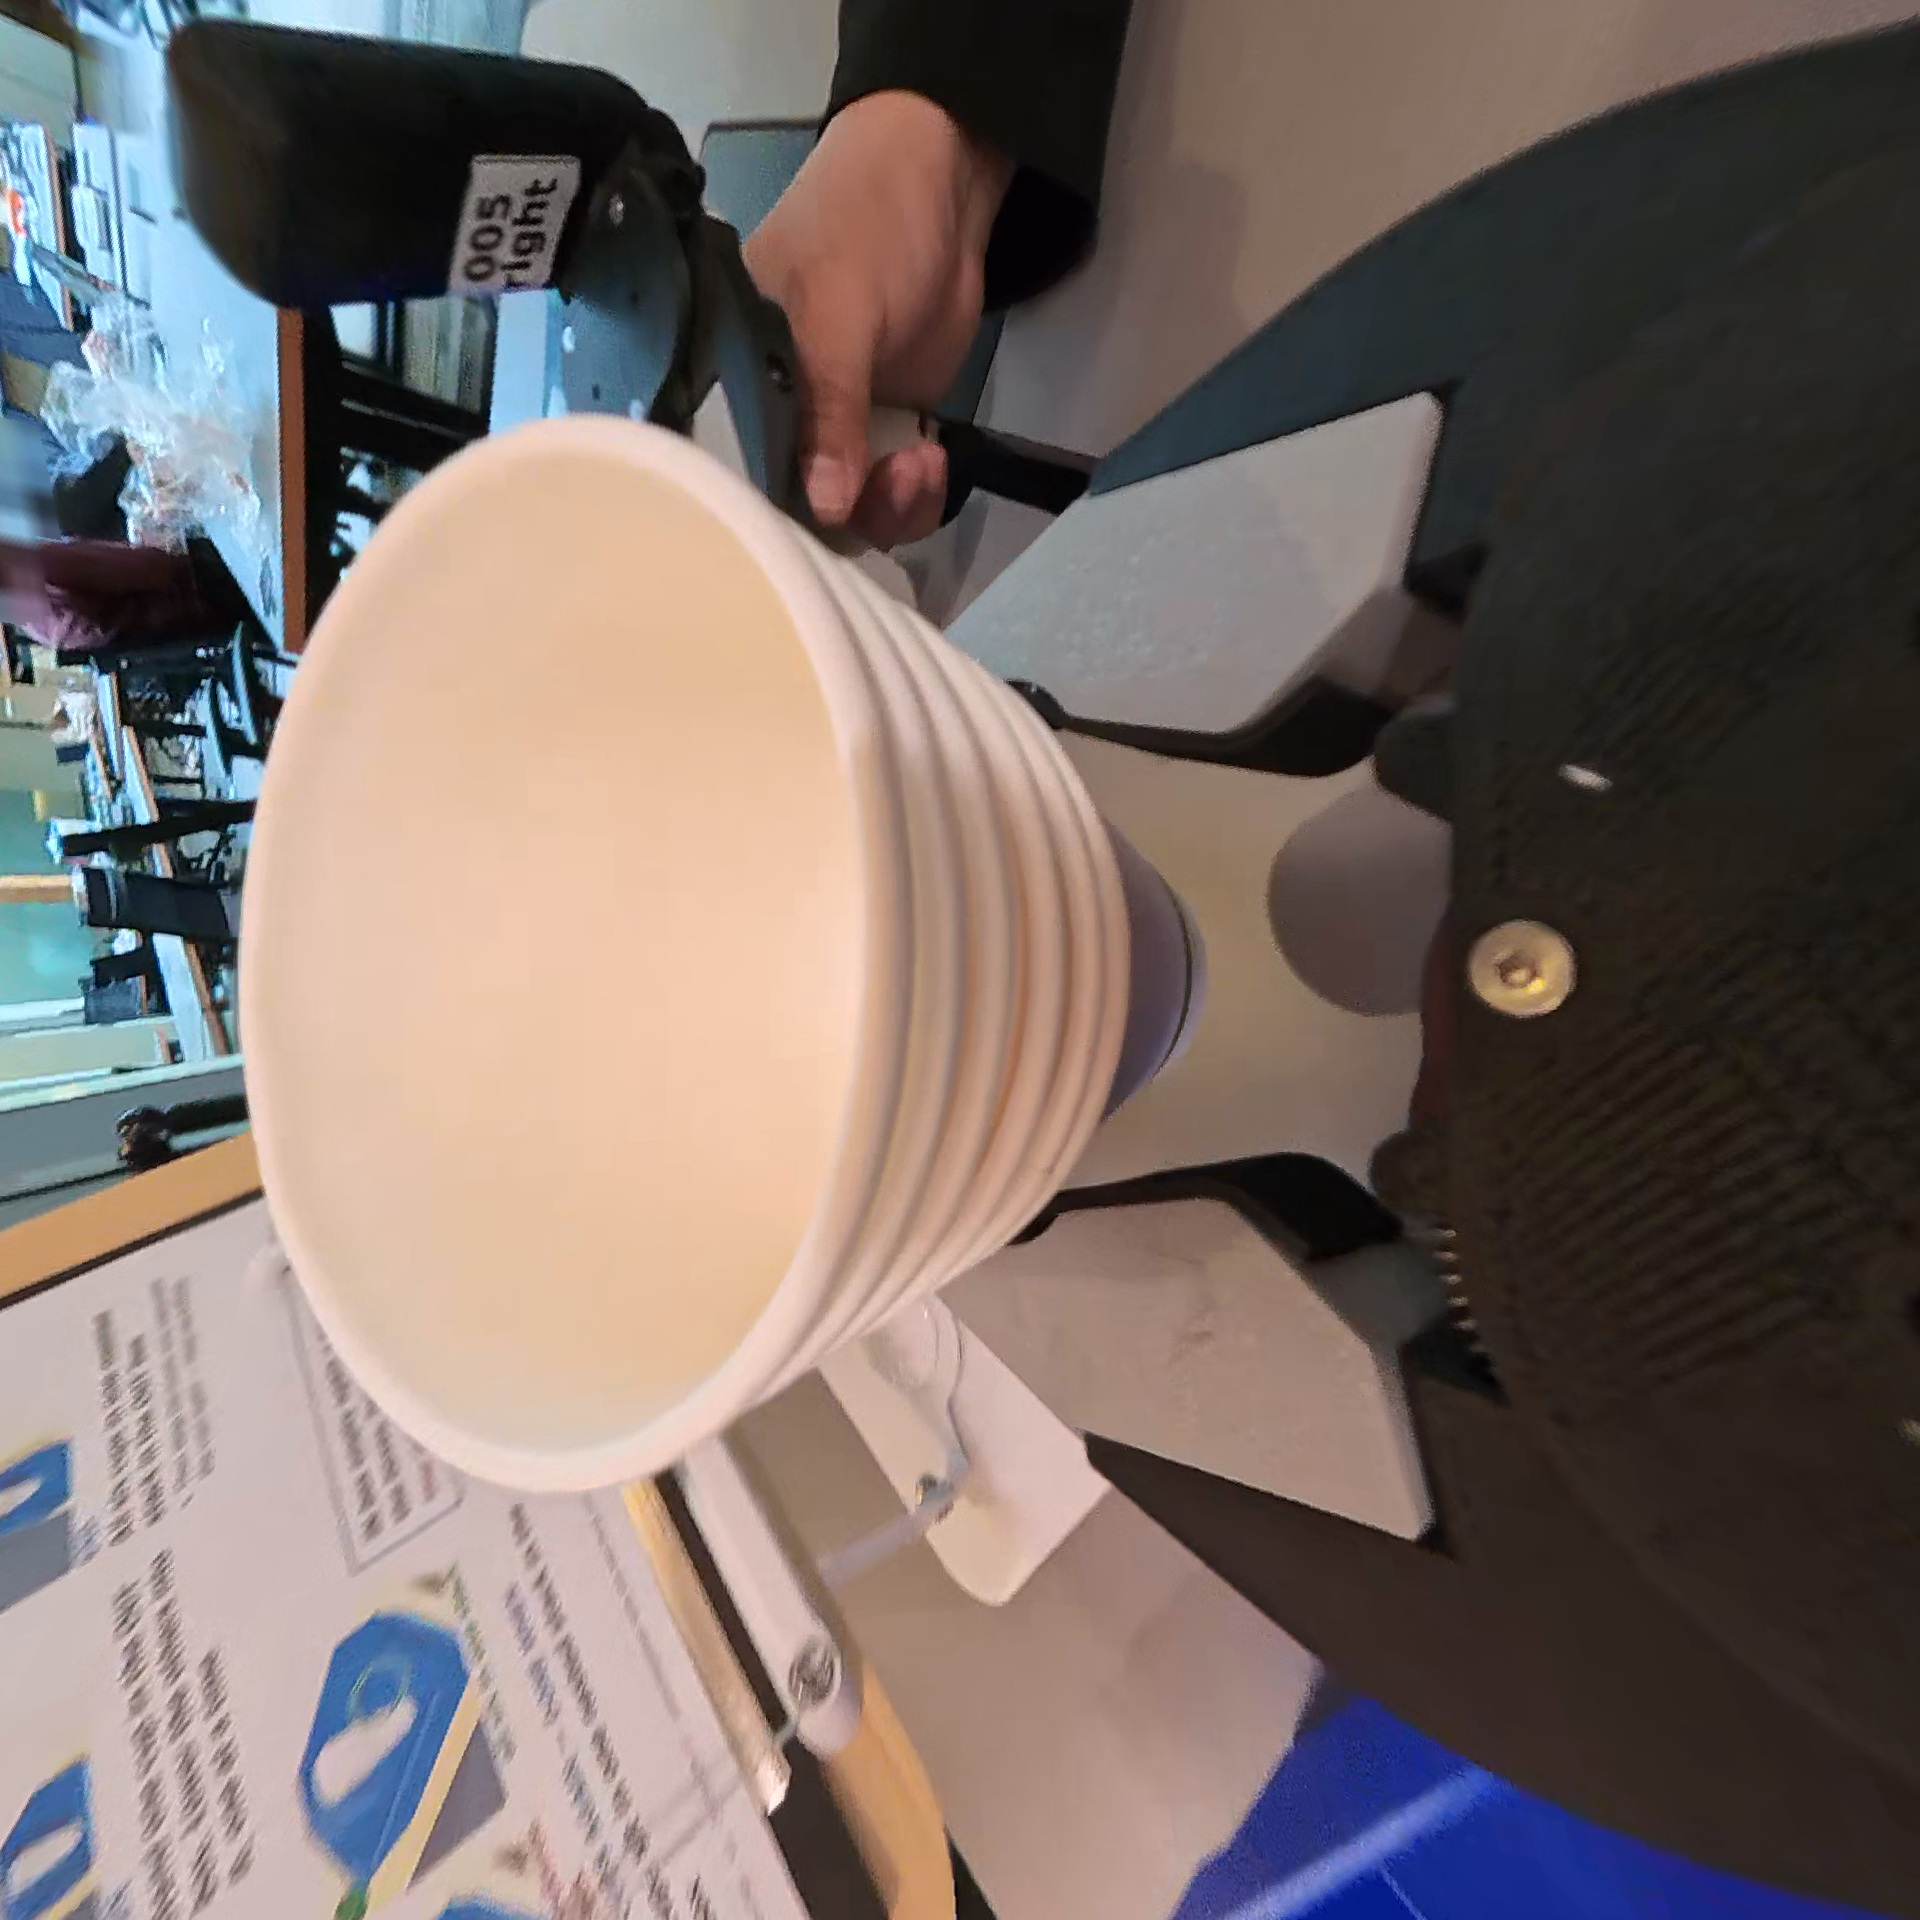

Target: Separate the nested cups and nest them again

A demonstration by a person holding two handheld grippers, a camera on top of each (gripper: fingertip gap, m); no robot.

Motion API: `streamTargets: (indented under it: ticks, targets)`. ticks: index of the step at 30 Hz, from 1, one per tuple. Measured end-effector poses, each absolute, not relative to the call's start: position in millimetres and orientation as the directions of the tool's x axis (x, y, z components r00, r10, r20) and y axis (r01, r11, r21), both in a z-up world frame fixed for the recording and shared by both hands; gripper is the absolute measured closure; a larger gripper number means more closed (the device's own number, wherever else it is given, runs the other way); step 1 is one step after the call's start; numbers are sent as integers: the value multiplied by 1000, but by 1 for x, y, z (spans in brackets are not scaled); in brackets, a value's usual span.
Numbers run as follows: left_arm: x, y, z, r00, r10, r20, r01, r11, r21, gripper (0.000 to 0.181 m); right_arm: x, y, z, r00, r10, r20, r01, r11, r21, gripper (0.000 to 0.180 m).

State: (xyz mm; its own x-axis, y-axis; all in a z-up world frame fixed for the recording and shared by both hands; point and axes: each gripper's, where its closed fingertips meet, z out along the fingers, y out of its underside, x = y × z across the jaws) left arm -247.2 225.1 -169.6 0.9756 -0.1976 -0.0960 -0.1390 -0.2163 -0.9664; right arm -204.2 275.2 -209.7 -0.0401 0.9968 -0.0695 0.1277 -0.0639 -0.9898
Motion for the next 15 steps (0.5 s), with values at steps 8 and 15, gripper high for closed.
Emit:
streamTargets:
  ticks: [8, 15]
  targets:
    - [-242, 238, -203, 968, -246, -51, -123, -286, -950, 89, -194, 259, -183, -149, 988, -37, 23, -34, -999, 180]
    - [-234, 240, -221, 961, -264, -84, -170, -324, -931, 90, -168, 218, -144, -310, 941, 137, -160, 90, -983, 180]
